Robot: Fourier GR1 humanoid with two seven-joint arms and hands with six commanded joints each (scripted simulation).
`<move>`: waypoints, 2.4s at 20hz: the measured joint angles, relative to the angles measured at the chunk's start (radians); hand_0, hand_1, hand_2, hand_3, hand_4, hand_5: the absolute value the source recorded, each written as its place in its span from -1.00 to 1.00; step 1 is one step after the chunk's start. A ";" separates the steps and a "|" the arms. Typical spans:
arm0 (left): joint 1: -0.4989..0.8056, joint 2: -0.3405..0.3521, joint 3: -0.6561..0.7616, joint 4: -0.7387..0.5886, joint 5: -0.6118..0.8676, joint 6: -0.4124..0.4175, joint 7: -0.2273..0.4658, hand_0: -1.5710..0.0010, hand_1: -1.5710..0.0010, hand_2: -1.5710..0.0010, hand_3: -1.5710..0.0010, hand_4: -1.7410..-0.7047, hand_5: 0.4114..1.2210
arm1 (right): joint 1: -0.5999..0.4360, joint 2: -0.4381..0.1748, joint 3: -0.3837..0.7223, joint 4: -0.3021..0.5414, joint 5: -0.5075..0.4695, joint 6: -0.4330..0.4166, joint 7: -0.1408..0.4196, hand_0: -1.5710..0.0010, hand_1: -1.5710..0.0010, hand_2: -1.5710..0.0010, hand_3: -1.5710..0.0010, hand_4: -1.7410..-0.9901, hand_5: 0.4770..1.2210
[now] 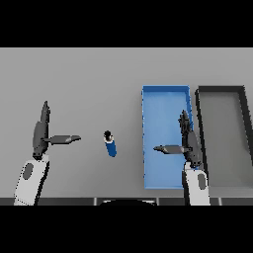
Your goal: Pick up the blue pipe and place it into the blue bin.
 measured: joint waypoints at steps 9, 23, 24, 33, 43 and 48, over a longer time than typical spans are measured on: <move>0.079 0.144 -0.046 -0.013 -0.012 -0.224 -0.153 1.00 1.00 1.00 1.00 0.41 -0.56 | 0.083 -0.089 0.079 -0.087 0.108 0.048 -0.092 1.00 1.00 1.00 1.00 0.37 -0.67; 0.102 0.235 -0.178 -0.142 0.009 -0.468 -0.109 1.00 1.00 1.00 1.00 0.31 -0.79 | 0.091 -0.118 0.110 -0.121 0.143 0.069 -0.089 1.00 1.00 1.00 1.00 0.35 -0.66; 0.101 0.227 -0.200 -0.170 0.009 -0.474 -0.081 1.00 1.00 1.00 1.00 0.28 -0.81 | 0.091 -0.118 0.109 -0.124 0.144 0.067 -0.086 1.00 1.00 1.00 1.00 0.34 -0.65; 0.053 0.097 -0.338 -0.137 -0.084 -0.497 -0.054 1.00 1.00 1.00 1.00 0.21 -0.92 | 0.098 -0.113 0.105 -0.124 0.132 0.074 -0.102 1.00 1.00 1.00 1.00 0.25 -0.62; -0.082 -0.095 -0.399 0.054 -0.169 -0.470 -0.060 1.00 1.00 1.00 1.00 0.29 -0.92 | 0.130 -0.120 0.096 -0.148 0.131 0.069 -0.089 1.00 1.00 1.00 1.00 0.26 -0.67; -0.129 -0.185 -0.381 0.156 -0.129 -0.488 -0.116 0.98 0.80 0.63 0.67 0.03 -0.52 | 0.130 -0.119 0.094 -0.148 0.121 0.075 -0.100 1.00 1.00 1.00 1.00 0.28 -0.67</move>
